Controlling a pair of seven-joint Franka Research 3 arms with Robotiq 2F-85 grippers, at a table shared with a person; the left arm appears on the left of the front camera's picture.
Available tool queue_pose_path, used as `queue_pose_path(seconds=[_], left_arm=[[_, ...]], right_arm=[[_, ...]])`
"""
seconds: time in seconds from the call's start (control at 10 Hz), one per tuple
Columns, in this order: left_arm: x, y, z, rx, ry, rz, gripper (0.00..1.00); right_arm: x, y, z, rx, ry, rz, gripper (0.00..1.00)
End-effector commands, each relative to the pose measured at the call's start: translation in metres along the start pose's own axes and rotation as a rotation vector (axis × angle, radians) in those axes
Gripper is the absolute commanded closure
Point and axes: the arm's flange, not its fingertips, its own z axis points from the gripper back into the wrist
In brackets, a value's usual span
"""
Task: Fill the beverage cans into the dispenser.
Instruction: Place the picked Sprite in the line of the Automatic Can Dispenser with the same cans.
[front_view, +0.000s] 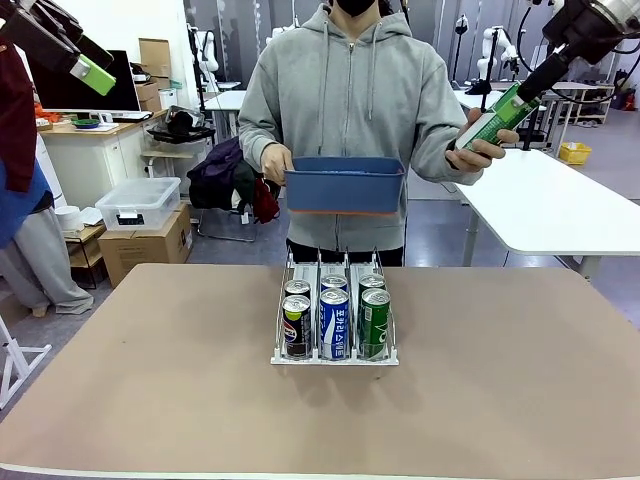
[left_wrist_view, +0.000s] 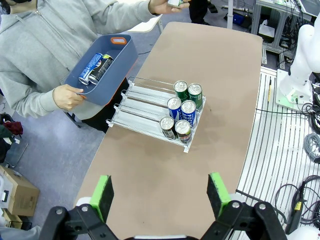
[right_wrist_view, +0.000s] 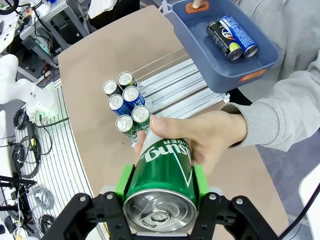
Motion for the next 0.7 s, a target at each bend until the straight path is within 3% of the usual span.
queue_pose_path(seconds=[0.0,0.6], left_arm=[[-0.0004,-0.0001,-0.0002,0.000,0.001,0.001,0.00],[-0.0004,-0.0001,-0.0002,0.000,0.001,0.001,0.00]], right_arm=[[0.0008,0.0008,-0.0007,0.000,0.002,0.003,0.58],[0.0008,0.0008,-0.0007,0.000,0.002,0.003,0.58]])
